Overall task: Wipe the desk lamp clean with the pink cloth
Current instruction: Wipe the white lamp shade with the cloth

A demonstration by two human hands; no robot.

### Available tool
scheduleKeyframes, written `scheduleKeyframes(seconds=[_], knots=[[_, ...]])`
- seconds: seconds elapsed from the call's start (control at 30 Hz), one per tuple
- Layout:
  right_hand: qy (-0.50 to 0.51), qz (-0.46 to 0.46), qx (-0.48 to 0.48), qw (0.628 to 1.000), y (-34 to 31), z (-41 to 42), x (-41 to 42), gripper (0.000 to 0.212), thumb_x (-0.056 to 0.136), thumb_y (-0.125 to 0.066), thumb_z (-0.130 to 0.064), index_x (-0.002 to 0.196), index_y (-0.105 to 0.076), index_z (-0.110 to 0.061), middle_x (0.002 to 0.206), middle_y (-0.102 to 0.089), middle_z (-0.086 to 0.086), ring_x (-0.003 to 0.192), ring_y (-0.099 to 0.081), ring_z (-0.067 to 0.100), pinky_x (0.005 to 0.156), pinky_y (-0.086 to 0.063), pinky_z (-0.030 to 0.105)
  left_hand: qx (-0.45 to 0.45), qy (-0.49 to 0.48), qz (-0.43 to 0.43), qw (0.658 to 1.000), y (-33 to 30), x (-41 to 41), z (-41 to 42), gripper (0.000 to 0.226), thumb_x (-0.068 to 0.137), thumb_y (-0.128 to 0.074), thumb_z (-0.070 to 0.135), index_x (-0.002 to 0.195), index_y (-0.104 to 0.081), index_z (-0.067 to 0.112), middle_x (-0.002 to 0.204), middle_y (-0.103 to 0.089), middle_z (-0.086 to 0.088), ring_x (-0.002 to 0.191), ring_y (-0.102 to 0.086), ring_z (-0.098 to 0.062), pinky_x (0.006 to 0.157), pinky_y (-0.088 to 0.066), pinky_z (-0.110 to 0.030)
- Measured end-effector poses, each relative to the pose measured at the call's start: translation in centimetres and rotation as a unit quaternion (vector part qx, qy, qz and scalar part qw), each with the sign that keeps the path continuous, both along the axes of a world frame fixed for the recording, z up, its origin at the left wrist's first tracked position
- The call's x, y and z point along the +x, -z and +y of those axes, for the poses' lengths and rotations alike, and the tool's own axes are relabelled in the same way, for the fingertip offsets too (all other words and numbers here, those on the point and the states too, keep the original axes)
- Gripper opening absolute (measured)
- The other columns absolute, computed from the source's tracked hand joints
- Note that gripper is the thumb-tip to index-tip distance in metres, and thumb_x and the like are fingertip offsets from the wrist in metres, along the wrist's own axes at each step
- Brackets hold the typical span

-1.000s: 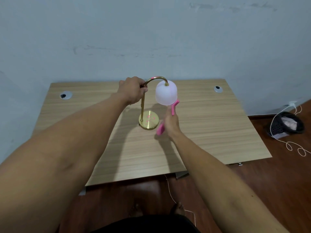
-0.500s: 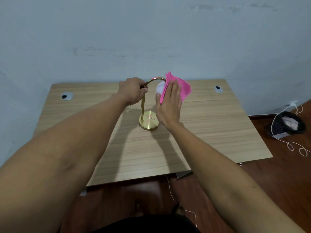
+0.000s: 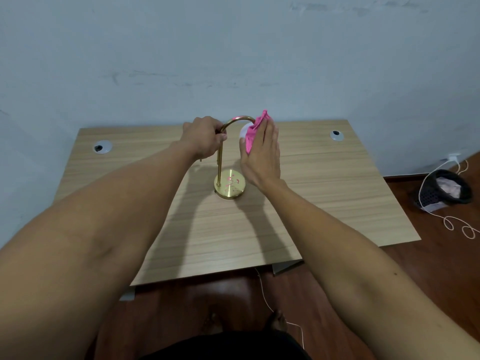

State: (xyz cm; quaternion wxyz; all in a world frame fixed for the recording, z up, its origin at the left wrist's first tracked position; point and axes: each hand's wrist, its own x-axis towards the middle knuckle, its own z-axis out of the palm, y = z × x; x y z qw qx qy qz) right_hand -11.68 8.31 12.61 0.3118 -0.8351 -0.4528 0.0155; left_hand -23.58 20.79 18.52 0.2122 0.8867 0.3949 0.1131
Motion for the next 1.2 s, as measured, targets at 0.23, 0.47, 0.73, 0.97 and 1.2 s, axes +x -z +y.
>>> scheduleKeyframes(seconds=[0.23,0.47,0.73,0.97,1.2], knots=[[-0.091,-0.167,-0.075,0.979,5.9,-3.2,0.0,0.072,0.104,-0.029,-0.026,0.16,-0.007,0.014,0.168,-0.001,0.038,0.157,0.001,0.054,0.127,-0.009,0.064,0.002,0.006,0.007,1.0,0.1,0.0,0.0,0.016,0.096,-0.057,0.033,0.095,-0.07,0.025,0.088,-0.07,0.003,0.105,-0.061,-0.029,0.093,-0.034,-0.041],[-0.116,-0.042,-0.109,0.986,9.9,-7.4,0.5,0.079,0.098,-0.05,-0.009,0.164,-0.008,-0.002,0.173,-0.006,0.023,0.158,-0.017,0.044,0.125,-0.031,0.055,0.006,0.005,0.006,1.0,0.1,0.0,0.0,0.016,0.096,-0.057,0.033,0.096,-0.071,0.025,0.089,-0.071,0.002,0.104,-0.061,-0.029,0.094,-0.034,-0.041],[0.236,0.589,0.014,0.773,5.5,-6.5,3.8,0.022,0.097,-0.039,-0.011,0.092,-0.06,-0.008,0.09,-0.067,0.016,0.077,-0.064,0.03,0.07,-0.052,0.034,0.007,0.003,0.008,1.0,0.1,0.0,-0.1,0.016,0.096,-0.057,0.032,0.095,-0.07,0.025,0.085,-0.068,0.004,0.104,-0.06,-0.029,0.089,-0.03,-0.04],[0.112,0.394,0.113,0.905,-2.7,-3.3,4.2,0.07,0.095,-0.028,-0.074,0.148,-0.051,-0.035,0.096,-0.055,0.003,0.064,-0.058,0.033,0.047,-0.052,0.038,0.002,-0.002,0.002,1.0,0.1,0.0,-0.1,0.017,0.096,-0.057,0.032,0.095,-0.071,0.024,0.087,-0.071,0.003,0.103,-0.061,-0.028,0.094,-0.033,-0.041],[-0.039,0.314,0.142,0.938,-2.6,-1.0,2.3,0.042,0.102,-0.036,-0.048,0.136,-0.061,-0.05,0.147,-0.052,-0.02,0.13,-0.058,0.025,0.056,-0.048,0.03,-0.002,-0.005,0.006,1.0,0.0,0.0,-0.2,0.017,0.096,-0.057,0.033,0.095,-0.071,0.024,0.084,-0.068,0.006,0.102,-0.061,-0.027,0.093,-0.032,-0.04]])
